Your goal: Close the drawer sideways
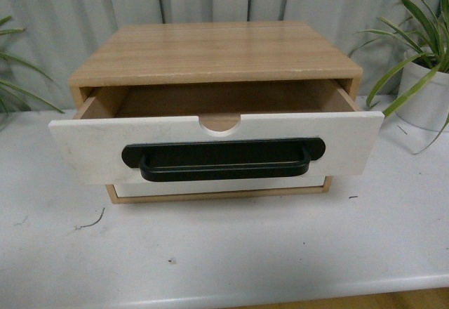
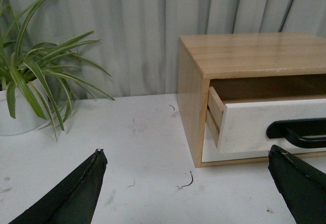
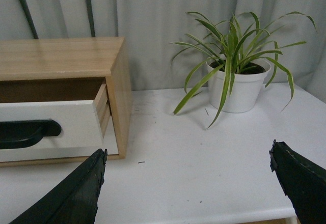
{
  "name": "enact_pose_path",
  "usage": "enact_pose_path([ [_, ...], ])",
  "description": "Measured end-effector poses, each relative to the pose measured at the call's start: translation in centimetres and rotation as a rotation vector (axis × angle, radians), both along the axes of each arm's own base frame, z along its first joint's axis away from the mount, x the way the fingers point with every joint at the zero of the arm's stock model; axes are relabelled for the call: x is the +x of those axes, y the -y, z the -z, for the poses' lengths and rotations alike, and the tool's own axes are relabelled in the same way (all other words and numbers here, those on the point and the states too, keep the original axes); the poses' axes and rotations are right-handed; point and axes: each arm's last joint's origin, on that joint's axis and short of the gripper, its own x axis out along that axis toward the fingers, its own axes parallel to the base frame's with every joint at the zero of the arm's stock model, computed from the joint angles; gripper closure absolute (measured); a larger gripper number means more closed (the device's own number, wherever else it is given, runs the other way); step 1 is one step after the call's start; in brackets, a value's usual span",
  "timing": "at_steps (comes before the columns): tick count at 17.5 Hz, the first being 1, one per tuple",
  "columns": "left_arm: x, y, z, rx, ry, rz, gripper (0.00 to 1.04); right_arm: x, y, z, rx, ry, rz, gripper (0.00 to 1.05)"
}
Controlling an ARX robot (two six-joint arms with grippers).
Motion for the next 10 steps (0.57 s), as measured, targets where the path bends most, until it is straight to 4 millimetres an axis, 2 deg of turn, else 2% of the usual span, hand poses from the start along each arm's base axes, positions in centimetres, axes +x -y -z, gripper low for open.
enact_pose_path([
  [10,0.0,0.0,0.0,0.0,0.0,0.0,0.07,0.0,0.0,0.0,0.0,0.0,0.0,0.06],
])
